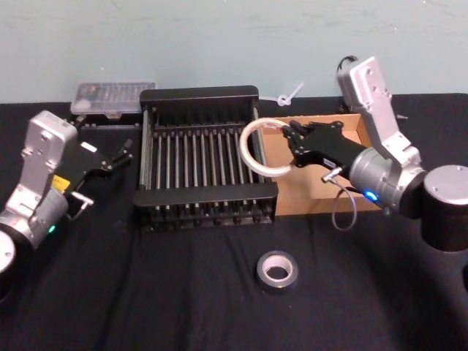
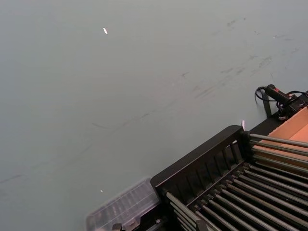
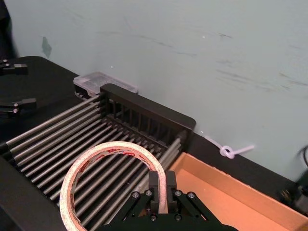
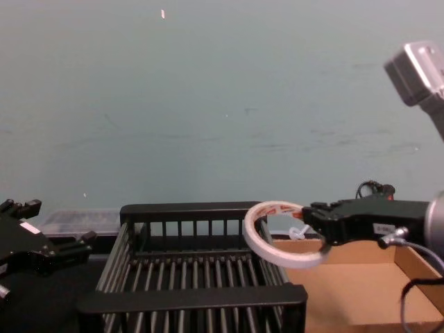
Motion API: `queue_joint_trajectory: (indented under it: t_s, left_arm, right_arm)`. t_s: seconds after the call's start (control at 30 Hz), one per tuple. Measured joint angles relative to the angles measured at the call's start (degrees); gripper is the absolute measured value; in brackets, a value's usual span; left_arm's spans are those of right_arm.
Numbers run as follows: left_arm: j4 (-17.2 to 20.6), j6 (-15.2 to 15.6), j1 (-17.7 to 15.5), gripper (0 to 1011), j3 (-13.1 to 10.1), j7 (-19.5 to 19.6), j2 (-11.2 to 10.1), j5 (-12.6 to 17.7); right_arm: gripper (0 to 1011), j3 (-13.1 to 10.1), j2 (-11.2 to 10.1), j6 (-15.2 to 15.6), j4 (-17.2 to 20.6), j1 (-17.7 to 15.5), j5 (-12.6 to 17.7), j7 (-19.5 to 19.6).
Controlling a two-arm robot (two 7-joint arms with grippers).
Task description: Pick up the white tape and place it into the black box , Pick up the silver tape and place it into the brown box.
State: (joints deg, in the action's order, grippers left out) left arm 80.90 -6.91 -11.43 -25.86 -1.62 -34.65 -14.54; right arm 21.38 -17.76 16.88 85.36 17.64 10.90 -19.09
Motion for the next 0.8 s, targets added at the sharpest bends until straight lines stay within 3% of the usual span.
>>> queue_joint_trajectory:
  t_s: [0.5, 0.8]
  left_arm:
    - [0.0, 0.0, 0.0, 1001, 0.0, 0.0, 0.0, 0.0]
    - [0.0, 0.0, 0.0, 1001, 0.0, 0.0, 0.0, -0.01]
  right_arm:
    - [95, 3.31, 3.61, -0.63, -3.72, 4.32, -1.47, -0.94]
    - [95, 3.44, 3.84, -0.81, -4.0, 4.57, -1.59, -0.88]
